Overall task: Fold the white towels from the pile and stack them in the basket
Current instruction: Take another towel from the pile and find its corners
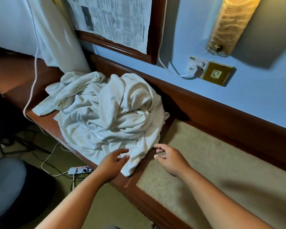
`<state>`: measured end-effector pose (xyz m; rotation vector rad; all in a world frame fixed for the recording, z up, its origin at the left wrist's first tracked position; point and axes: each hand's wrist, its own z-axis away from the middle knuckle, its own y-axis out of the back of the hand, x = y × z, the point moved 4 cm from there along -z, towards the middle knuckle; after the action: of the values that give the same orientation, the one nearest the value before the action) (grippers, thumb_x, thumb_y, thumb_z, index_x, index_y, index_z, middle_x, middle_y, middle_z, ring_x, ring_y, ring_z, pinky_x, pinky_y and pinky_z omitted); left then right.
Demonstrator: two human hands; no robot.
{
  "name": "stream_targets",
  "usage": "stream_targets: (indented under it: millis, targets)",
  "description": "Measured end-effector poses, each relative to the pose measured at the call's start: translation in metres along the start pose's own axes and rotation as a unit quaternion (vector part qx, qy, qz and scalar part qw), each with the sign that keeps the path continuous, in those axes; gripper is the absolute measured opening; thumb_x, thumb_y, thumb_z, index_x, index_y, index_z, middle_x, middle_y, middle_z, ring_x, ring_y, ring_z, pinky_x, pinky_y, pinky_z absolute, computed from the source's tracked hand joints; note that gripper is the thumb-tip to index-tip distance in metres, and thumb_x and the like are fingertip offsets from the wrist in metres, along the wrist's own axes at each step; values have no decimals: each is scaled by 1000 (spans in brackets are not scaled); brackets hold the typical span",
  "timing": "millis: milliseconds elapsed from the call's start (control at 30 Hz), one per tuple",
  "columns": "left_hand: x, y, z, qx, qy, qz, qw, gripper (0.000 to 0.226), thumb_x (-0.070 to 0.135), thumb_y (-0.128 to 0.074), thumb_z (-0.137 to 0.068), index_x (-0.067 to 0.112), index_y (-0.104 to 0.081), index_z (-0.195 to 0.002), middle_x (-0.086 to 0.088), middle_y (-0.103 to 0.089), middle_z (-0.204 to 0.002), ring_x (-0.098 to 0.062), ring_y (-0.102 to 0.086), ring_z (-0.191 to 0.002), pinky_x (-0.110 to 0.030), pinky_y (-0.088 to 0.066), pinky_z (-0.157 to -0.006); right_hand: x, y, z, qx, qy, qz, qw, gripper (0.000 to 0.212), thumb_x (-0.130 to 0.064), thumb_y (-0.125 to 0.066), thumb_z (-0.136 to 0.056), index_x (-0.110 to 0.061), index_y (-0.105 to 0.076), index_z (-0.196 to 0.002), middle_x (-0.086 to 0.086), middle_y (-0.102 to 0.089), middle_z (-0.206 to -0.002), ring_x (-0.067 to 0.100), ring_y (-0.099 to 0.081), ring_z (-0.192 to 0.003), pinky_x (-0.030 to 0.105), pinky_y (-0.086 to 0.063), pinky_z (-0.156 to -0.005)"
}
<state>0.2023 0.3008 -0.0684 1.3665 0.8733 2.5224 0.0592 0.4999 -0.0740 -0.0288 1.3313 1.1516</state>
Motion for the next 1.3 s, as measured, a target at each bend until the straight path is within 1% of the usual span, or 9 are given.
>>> stream_targets:
  millis: [167, 333, 433, 567, 733, 933, 1000, 1167, 1300]
  targets:
    - [-25, 48, -77, 21, -18, -7, 1000, 32, 42, -62, -97, 37, -57, -128, 8, -64, -126, -9, -63, -113, -28, -50, -88, -41, -14, -67, 24, -4, 0, 1000, 40, -35, -61, -94, -37, -57, -133, -16, -61, -116, -4, -63, -92, 18, -50, -81]
    - [-53, 97, -169, 93, 14, 17, 995, 79, 31, -75, -89, 13, -33, -153, -8, -38, -154, -26, -46, -136, -43, -39, -113, -65, -30, -118, 90, -56, -53, 993, 36, -28, -63, -96, -30, -60, -131, -15, -62, -113, -7, -60, -91, 4, -45, -75]
    - [-67, 118, -222, 79, 96, 115, 985, 72, 26, -81, -84, 8, -39, -139, -10, -56, -128, -28, -60, -106, -39, -51, -88, -76, -47, -137, 132, -86, -58, 986, 34, -29, -63, -95, -32, -62, -129, -17, -65, -110, -7, -62, -90, 9, -48, -82]
    - [-83, 130, -271, -22, 203, 264, 943, 36, 24, -76, -89, 6, -52, -108, -14, -63, -85, -23, -58, -62, -26, -35, -47, -90, -73, -151, 133, -113, -70, 982, 32, -29, -64, -95, -30, -62, -127, -17, -64, -107, -10, -61, -91, 0, -42, -75]
    - [-38, 149, -254, -35, -58, -6, 998, 16, 23, -64, -94, 9, -57, -91, -2, -64, -79, -16, -60, -74, -29, -42, -61, -104, -99, -164, 147, -153, -132, 968, 37, -38, -63, -96, -30, -58, -131, -14, -65, -109, -3, -63, -97, 12, -49, -83]
    - [-45, 143, -192, -289, -230, -165, 914, 35, 35, -55, -96, 15, -45, -70, 7, -46, -59, -3, -44, -54, -19, -33, -54, -141, -113, -207, 120, -177, -258, 942, 117, -87, -67, -57, -44, -16, -153, -15, -46, -141, 6, -47, -131, 32, -37, -114]
    - [-55, 144, -184, -312, -226, -149, 911, 36, 38, -55, -96, 12, -49, -72, 6, -48, -59, -3, -44, -54, -19, -32, -54, -160, -124, -220, 60, -185, -178, 965, 129, -76, -76, -60, -34, -2, -158, -16, -31, -148, 9, -33, -141, 30, -30, -117]
    - [-74, 165, -199, -297, -195, -125, 926, 13, 25, -50, -87, 22, -63, -86, 4, -69, -85, -13, -62, -70, -29, -50, -68, -181, -133, -236, 138, -181, -42, 973, 52, -29, -54, -92, -25, -44, -143, 0, -60, -133, 20, -59, -116, 29, -47, -95]
    - [-81, 201, -238, -65, -97, -57, 991, 47, -3, -47, -84, 33, -59, -111, 11, -64, -115, -10, -64, -85, -12, -44, -63, -183, -119, -222, 106, -139, -79, 981, 27, -22, -55, -89, -24, -64, -115, -5, -68, -108, 15, -62, -98, 26, -47, -81]
